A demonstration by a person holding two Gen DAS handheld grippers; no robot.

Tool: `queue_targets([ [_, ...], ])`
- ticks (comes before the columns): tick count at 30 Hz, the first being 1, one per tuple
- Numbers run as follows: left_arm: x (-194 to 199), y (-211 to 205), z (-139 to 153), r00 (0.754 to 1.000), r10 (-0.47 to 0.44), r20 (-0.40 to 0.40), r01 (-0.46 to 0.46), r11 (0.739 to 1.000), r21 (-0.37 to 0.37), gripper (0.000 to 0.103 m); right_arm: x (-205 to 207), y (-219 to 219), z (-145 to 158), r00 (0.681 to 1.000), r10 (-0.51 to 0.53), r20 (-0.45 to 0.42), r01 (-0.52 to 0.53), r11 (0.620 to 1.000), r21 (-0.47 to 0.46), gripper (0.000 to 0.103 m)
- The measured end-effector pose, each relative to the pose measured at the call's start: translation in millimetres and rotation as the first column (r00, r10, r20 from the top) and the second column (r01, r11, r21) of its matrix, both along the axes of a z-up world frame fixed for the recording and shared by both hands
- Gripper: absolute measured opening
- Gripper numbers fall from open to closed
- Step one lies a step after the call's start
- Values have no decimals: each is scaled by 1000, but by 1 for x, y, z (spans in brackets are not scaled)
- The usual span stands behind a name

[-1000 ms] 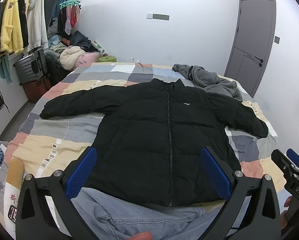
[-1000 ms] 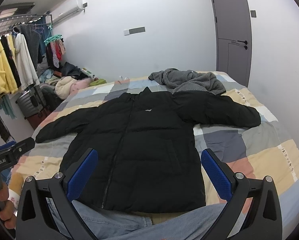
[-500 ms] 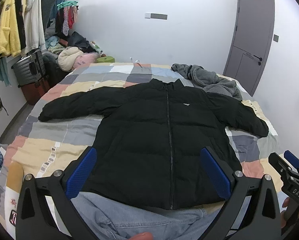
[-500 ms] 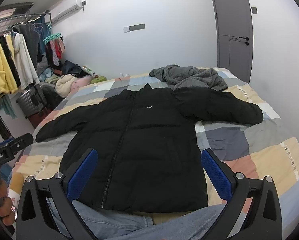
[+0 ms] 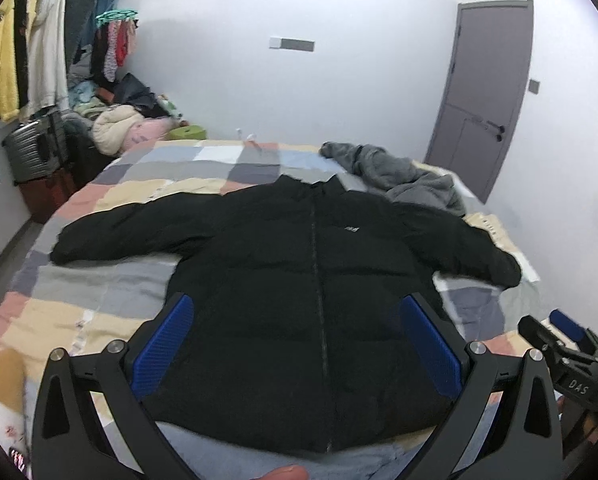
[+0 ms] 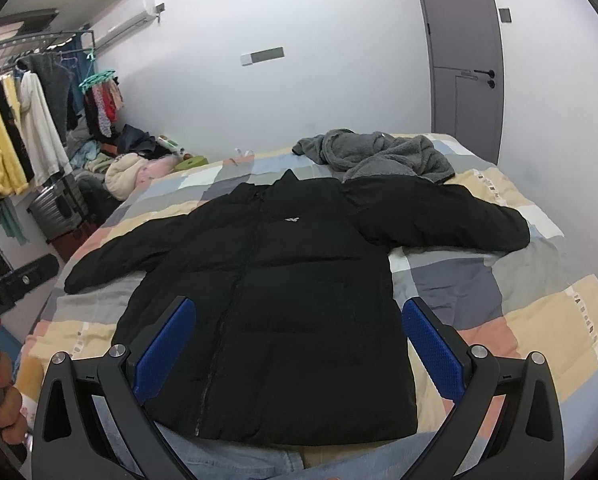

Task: Fold large clothes
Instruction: 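Reach the right tool to the jacket sleeve cuff and grasp it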

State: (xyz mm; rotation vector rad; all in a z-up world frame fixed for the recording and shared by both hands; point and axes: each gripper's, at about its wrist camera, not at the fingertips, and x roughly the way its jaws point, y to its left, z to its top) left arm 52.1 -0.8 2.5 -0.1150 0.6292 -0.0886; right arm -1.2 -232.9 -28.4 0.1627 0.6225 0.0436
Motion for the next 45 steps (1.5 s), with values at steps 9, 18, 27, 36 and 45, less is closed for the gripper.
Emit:
queue_targets([
  [9, 54, 11, -38, 999, 41, 5, -41, 998, 50, 103, 23, -12, -19, 1000, -22, 1, 22, 1000, -7, 103],
  [18, 92, 11, -90, 999, 5, -50, -3, 999, 48, 103, 54, -25, -31, 998, -53, -23, 51, 997, -59, 103],
  [27, 101, 21, -105, 1000, 18, -18, -18, 1000, -21, 103, 77, -80, -17, 994, -104, 12, 105, 992, -65, 103],
  [36, 121, 31, -131, 995, 41, -90, -52, 991, -125, 103, 121, -169, -25, 982, -182, 44, 180, 983, 46, 103],
  [45, 125, 17, -140, 995, 33, -92, -47, 987, -151, 103, 167, -283, -94, 964, -263, -52, 267, 935, 234, 103],
])
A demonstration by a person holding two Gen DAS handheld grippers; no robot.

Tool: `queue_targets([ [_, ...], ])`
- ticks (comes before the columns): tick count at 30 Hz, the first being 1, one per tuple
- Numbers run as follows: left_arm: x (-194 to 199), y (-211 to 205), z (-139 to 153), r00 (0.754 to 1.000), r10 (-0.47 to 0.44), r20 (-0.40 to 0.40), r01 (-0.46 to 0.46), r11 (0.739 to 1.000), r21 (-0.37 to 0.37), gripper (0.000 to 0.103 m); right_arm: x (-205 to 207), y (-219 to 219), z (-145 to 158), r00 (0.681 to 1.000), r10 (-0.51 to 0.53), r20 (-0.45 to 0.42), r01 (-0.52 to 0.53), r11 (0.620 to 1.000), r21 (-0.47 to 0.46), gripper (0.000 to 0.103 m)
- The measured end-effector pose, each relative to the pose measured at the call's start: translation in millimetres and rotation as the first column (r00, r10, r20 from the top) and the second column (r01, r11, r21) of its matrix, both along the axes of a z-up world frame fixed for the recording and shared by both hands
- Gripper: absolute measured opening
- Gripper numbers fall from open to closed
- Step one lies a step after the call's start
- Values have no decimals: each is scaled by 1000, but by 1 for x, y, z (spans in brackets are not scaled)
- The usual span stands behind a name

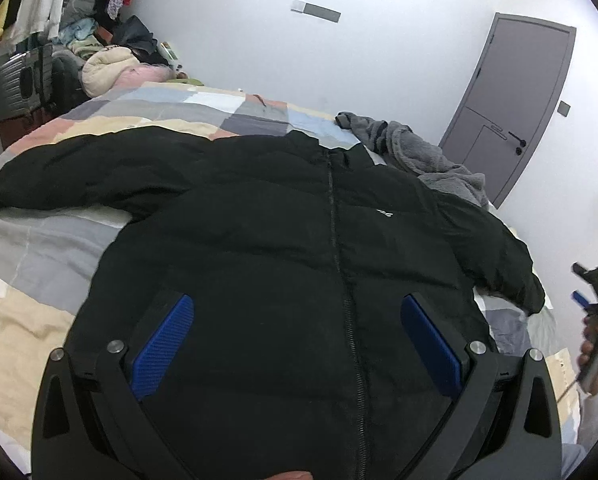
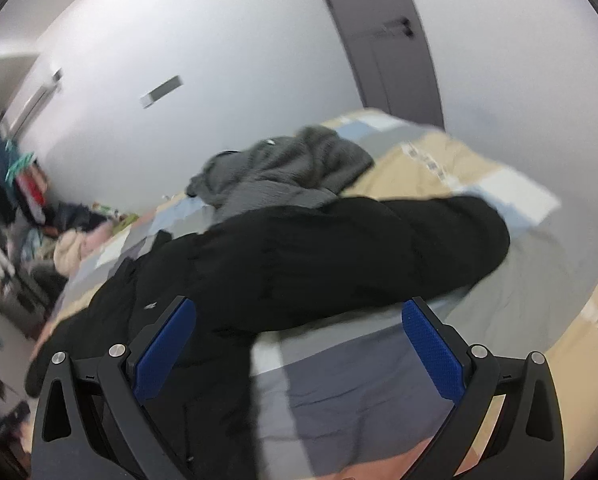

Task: Fold large clothes
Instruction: 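Reach the right tool to the jacket sleeve cuff and grasp it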

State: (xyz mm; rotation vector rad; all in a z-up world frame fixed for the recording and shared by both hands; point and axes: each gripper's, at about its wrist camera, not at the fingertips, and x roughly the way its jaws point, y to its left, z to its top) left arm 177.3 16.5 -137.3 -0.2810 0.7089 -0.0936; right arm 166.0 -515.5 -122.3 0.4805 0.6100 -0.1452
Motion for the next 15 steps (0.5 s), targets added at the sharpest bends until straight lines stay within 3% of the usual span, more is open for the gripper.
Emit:
queue_targets([
  [2, 1, -3, -1, 1000, 3, 3, -3, 1000, 6, 103, 6, -23, -16, 999, -33, -4, 33, 998, 48, 103],
  [5, 6, -10, -5, 1000, 14, -6, -14, 1000, 21, 103, 9, -63, -46, 996, -89, 25, 82, 978, 192, 103],
  [9, 15, -24, -13, 999, -5, -53, 9, 998, 65, 103, 8, -121, -93, 977, -209, 36, 178, 902, 393, 103],
  [15, 29, -35, -18, 999, 3, -53, 1, 997, 75, 103, 30, -167, -140, 960, -280, -23, 255, 834, 490, 103],
])
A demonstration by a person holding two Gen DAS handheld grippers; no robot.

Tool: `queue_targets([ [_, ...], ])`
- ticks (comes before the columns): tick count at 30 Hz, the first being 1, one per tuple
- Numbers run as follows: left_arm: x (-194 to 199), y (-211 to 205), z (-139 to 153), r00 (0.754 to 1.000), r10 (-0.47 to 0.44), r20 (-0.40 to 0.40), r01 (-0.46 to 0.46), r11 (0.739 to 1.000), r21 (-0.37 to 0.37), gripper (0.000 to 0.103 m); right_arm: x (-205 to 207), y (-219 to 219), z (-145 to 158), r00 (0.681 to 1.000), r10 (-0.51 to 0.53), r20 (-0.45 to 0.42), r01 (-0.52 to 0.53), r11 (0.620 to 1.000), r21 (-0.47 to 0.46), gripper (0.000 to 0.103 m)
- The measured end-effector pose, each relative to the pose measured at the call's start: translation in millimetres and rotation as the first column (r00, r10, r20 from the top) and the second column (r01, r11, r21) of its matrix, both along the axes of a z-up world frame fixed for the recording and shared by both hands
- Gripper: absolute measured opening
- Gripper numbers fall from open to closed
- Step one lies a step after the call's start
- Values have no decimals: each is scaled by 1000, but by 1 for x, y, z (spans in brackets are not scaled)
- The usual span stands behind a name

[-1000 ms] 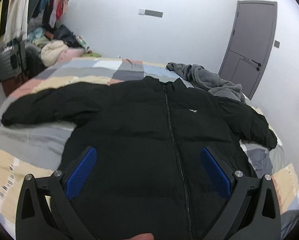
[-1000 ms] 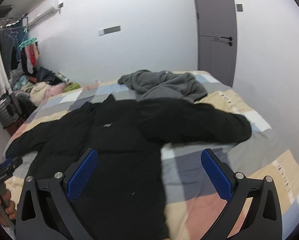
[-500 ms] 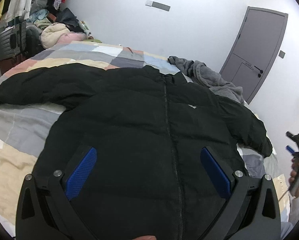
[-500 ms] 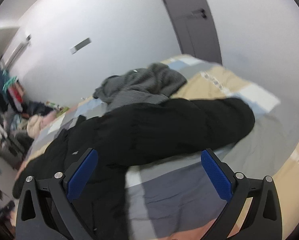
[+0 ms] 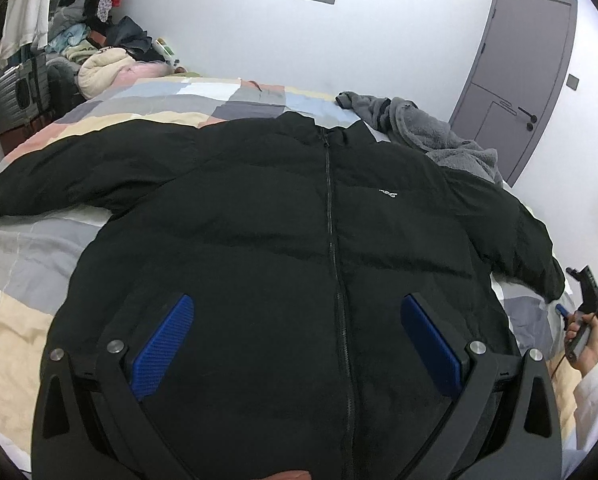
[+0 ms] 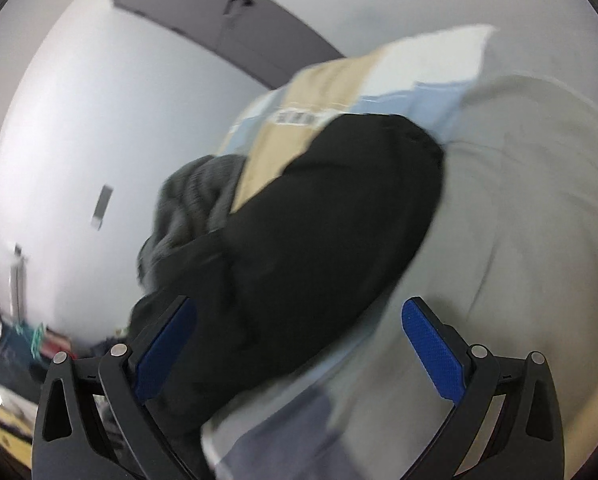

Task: Fold large clothes
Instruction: 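Reach the right tool to the jacket sleeve cuff and grasp it, then lift the sleeve with the right tool and fold it across the jacket body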

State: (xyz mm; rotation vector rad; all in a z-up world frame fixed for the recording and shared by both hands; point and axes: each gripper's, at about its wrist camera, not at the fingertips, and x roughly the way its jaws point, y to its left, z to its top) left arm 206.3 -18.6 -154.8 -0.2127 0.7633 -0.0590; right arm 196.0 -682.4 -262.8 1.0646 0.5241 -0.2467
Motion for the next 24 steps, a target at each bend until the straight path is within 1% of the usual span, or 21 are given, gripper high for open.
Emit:
queue_targets([
  [2, 3, -2, -3, 1000, 4, -2, -4, 1000, 3, 103, 7, -9, -7, 1000, -20, 6, 20, 1000, 9, 102],
  [4, 8, -5, -6, 1000, 9, -6, -9, 1000, 8, 103, 16, -20, -11, 998, -56, 33, 55, 998, 16, 100],
  [7, 14, -9, -10, 1000, 15, -7, -15, 1000, 13, 103, 28, -31, -10, 994, -91, 64, 92, 996, -13, 98],
  [10, 20, -14, -13, 1000, 18, -6, -18, 1000, 23, 103, 38, -45, -12, 989, -126, 81, 128, 992, -19, 93],
  [11, 22, -15, -13, 1000, 21, -2, -21, 999, 25, 103, 42, -48, -12, 987, -129, 93, 131, 991, -21, 88],
  [14, 29, -18, -13, 1000, 19, 5, -20, 999, 32, 103, 51, -57, -12, 981, -97, 170, 100, 995, -13, 85],
  [16, 34, -19, -13, 1000, 20, 5, -21, 998, 54, 103, 63, -56, -10, 979, -42, 198, 48, 998, -28, 63],
  [17, 36, -19, -12, 1000, 22, 7, -23, 997, 69, 103, 68, -56, -10, 984, -31, 175, 40, 998, -47, 48],
  [18, 37, -18, -12, 1000, 23, 12, -24, 997, 79, 103, 72, -52, -7, 988, -36, 149, 49, 995, -87, 41],
  [19, 37, -18, -11, 1000, 23, 15, -25, 996, 86, 103, 73, -49, -6, 989, -35, 145, 51, 993, -105, 38],
  [20, 38, -17, -11, 1000, 21, 17, -22, 996, 92, 103, 74, -46, -4, 990, -30, 139, 47, 991, -123, 33],
  [21, 39, -16, -10, 1000, 17, 19, -19, 995, 99, 103, 75, -44, -4, 990, -30, 135, 47, 991, -124, 27],
  [22, 39, -16, -9, 1000, 13, 21, -15, 994, 104, 103, 74, -43, -3, 992, -32, 123, 47, 992, -121, 24],
  [23, 39, -15, -8, 1000, 9, 24, -11, 994, 109, 103, 73, -43, -2, 994, -32, 107, 45, 992, -121, 17],
  [24, 39, -15, -6, 999, 1, 32, -4, 993, 118, 103, 73, -43, 0, 995, -34, 91, 45, 991, -125, 14],
])
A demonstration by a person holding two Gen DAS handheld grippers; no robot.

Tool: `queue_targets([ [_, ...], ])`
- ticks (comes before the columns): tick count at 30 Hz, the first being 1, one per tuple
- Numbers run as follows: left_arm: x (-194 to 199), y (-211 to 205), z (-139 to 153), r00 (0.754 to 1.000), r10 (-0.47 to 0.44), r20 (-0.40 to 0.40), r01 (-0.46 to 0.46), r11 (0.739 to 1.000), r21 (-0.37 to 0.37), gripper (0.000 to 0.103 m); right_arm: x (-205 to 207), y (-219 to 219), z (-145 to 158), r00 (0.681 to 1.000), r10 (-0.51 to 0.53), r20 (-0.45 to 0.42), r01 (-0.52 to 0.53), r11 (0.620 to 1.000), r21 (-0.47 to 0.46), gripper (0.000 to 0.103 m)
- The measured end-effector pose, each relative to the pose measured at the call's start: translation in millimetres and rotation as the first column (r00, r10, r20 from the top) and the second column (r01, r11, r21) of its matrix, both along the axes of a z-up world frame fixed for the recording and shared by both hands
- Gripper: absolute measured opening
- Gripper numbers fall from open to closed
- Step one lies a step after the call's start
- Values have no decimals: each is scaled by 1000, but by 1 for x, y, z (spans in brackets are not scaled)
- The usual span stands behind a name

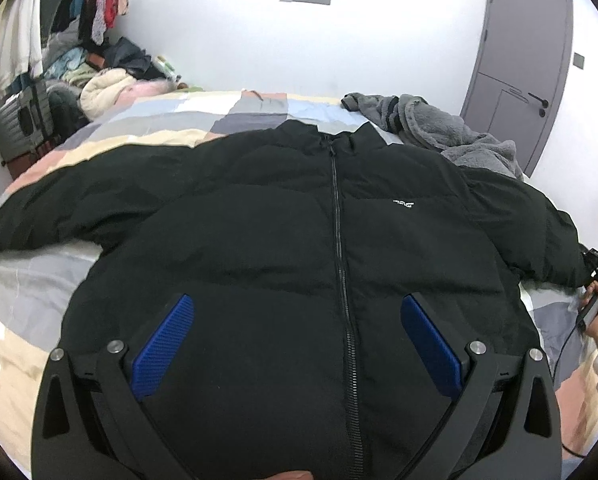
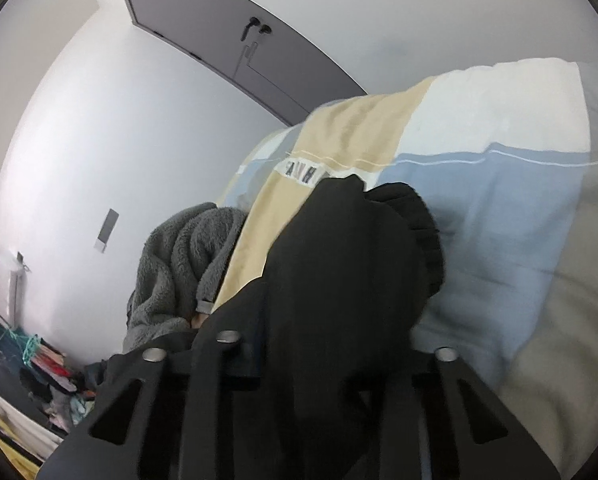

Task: Fold large clothes
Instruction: 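Lift the sleeve with the right tool and fold it across the jacket body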

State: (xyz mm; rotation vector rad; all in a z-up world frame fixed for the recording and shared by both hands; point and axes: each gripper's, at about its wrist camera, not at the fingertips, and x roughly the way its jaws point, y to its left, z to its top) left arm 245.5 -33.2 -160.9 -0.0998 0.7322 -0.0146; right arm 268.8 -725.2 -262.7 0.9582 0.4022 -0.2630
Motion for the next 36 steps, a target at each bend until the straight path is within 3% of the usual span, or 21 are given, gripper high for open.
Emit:
queue_targets([
  [5, -3, 3, 8, 999, -31, 31, 30, 999, 32, 103, -19, -2, 35, 999, -46, -19, 45, 998, -50, 7],
  [10, -5, 9, 17, 997, -68, 36, 66, 997, 37, 103, -45, 8, 103, 998, -69, 13, 70, 984, -165, 4],
  [14, -15, 12, 34, 992, -77, 100, 65, 991, 114, 103, -55, 19, 148, 997, -78, 28, 83, 969, -234, 3],
  [20, -28, 30, 41, 990, -89, 111, 80, 993, 83, 103, -62, 65, 218, 996, -68, 61, 84, 943, -321, 4],
  [22, -30, 33, 40, 991, -88, 97, 77, 990, 117, 103, -62, 98, 246, 995, -56, 79, 82, 922, -379, 5],
  [24, -33, 38, 39, 993, -88, 82, 80, 992, 96, 103, -61, 127, 266, 994, -34, 101, 72, 913, -403, 5],
  [29, -45, 51, 38, 988, -92, 125, 79, 991, 107, 103, -55, 210, 322, 988, 66, 139, 15, 859, -512, 5],
  [31, -49, 58, 39, 987, -90, 136, 77, 992, 101, 103, -51, 246, 345, 981, 128, 147, -25, 830, -557, 5],
  [36, -52, 75, 38, 986, -84, 146, 73, 994, 80, 103, -30, 353, 394, 944, 303, 130, -133, 712, -690, 6],
])
